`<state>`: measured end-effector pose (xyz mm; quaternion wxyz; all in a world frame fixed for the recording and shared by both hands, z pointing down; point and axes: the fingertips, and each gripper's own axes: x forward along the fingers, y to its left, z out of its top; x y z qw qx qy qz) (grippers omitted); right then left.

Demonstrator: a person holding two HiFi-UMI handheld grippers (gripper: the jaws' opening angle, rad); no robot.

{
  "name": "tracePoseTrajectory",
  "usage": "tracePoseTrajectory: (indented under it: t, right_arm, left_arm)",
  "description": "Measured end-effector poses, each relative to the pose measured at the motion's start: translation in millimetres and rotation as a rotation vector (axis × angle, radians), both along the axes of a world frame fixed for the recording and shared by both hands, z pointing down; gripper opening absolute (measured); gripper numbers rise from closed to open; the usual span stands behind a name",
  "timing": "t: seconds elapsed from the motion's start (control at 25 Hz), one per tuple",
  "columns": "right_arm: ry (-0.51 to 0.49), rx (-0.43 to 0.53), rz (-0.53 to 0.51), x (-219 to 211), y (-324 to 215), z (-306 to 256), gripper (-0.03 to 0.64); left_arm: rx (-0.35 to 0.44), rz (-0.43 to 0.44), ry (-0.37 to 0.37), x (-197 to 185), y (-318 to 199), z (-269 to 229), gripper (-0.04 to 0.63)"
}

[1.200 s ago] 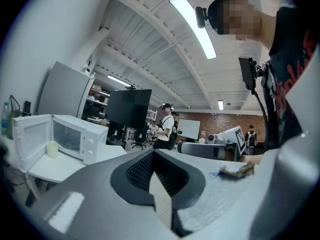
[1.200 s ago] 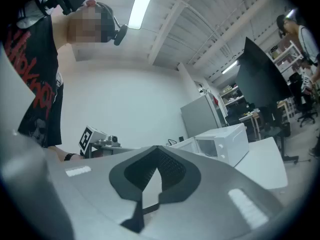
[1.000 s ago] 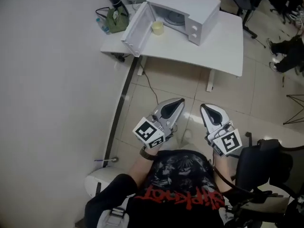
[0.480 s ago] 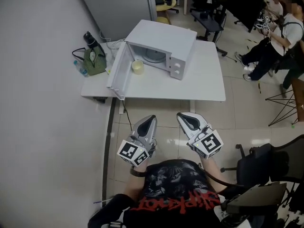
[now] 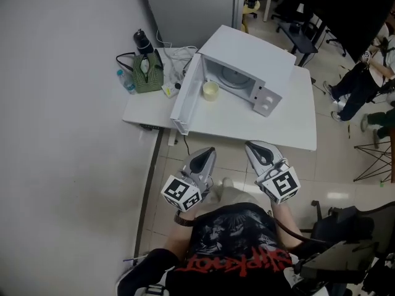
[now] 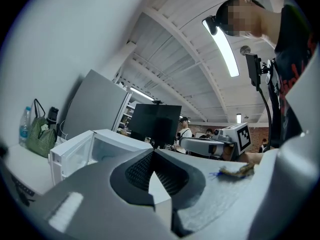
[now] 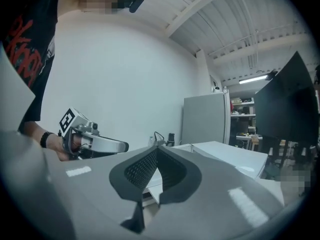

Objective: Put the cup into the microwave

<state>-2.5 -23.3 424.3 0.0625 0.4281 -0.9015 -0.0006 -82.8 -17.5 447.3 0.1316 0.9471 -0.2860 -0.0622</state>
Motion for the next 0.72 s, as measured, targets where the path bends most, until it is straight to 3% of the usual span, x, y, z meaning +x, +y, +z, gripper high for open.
tracePoseTrajectory:
  t: [0.2,0.44,0.52,0.68,0.72]
  right_arm:
    - [0.007,-0.064,-0.043,-13,-61,40,0.000]
    - [-0.103,-0.097,-0.121,-18,-149,55,0.000]
    - [-0.120,-0.098,-0.157,-18,-179,59,0.044]
    - [-0.114,-0.135,-0.151,-11,-239,86,0.200]
    - [-0.103,-0.155,-0.150,-14,-250,97,0.266]
  left_arm:
    - [-0.075,-0.029,-0.042,-14,-41,29,0.002]
    - [-0.089,-0.025,-0.077,-4,-111,39,0.002]
    - [-0.112,-0.042,-0.102,2,-136,42,0.002]
    - [-0.155,-0.082,-0.134,6,-185,45,0.002]
    - [-0.157,-0.105,-0.141,0,-194,44,0.002]
